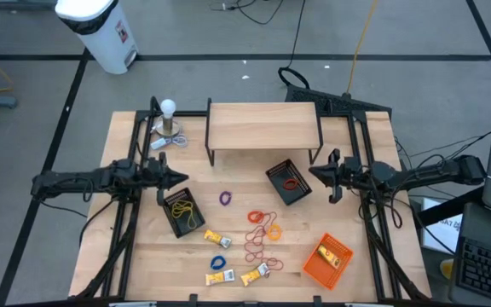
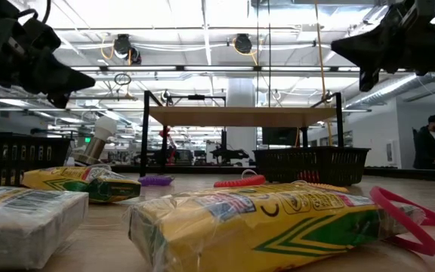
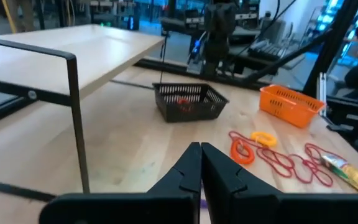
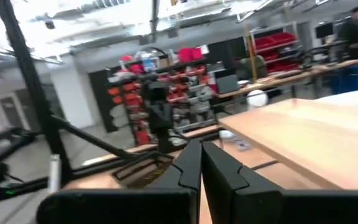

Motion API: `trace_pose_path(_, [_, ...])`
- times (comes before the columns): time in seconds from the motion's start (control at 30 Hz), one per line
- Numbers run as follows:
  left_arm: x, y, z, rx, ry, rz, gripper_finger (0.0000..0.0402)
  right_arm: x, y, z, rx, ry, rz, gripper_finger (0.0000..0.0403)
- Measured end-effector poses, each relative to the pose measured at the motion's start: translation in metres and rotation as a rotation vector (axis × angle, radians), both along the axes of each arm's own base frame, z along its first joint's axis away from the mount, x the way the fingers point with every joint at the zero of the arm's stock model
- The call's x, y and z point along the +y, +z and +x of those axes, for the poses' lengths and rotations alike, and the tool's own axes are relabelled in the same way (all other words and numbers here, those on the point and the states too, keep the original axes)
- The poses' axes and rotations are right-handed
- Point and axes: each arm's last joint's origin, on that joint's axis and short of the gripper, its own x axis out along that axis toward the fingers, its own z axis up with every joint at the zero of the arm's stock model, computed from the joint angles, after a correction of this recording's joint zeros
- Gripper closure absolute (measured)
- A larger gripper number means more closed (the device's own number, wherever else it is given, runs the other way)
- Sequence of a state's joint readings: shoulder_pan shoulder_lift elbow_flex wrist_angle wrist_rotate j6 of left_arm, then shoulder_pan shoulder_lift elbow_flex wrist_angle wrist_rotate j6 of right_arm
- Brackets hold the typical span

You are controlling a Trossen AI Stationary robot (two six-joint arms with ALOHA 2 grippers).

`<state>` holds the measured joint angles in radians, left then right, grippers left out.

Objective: Pick & Place Office Desk Supplies
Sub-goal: Put the orange spring keychain into the right black bin

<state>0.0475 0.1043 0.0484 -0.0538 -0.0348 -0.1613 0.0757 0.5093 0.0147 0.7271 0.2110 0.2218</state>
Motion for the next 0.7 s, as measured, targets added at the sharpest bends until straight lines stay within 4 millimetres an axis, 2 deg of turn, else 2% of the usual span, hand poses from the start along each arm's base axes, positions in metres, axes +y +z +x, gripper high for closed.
trace_pose_path(0.17, [0.0, -0.003, 0.001, -0.037, -0.007, -0.01, 0.0393, 0.0, 0.0, 0.002, 0.005, -0.001, 0.008, 0.0399])
trace_pose_path(0.27, [0.0, -0.003, 0.001, -0.038, -0.008, 0.01, 0.0383, 0.001, -0.005, 0.009, 0.126, -0.053, -0.003, 0.0398])
trace_pose_path(0.4, [0.0, -0.003, 0.001, -0.037, -0.009, 0.026, 0.0383, 0.005, 0.029, 0.029, 0.151, -0.062, -0.03, 0.0398])
trace_pose_path(0.53, [0.001, -0.002, 0.002, -0.053, 0.019, 0.04, 0.0394, 0.015, 0.051, 0.055, 0.279, -0.035, -0.099, 0.0394])
trace_pose_path(0.63, [0.001, 0.0, 0.002, -0.07, 0.033, 0.056, 0.0399, 0.023, 0.076, 0.076, 0.337, -0.009, -0.109, 0.0374])
trace_pose_path(0.7, [0.002, 0.001, 0.002, -0.078, 0.044, 0.059, 0.0396, 0.028, 0.083, 0.089, 0.424, 0.006, -0.124, 0.0352])
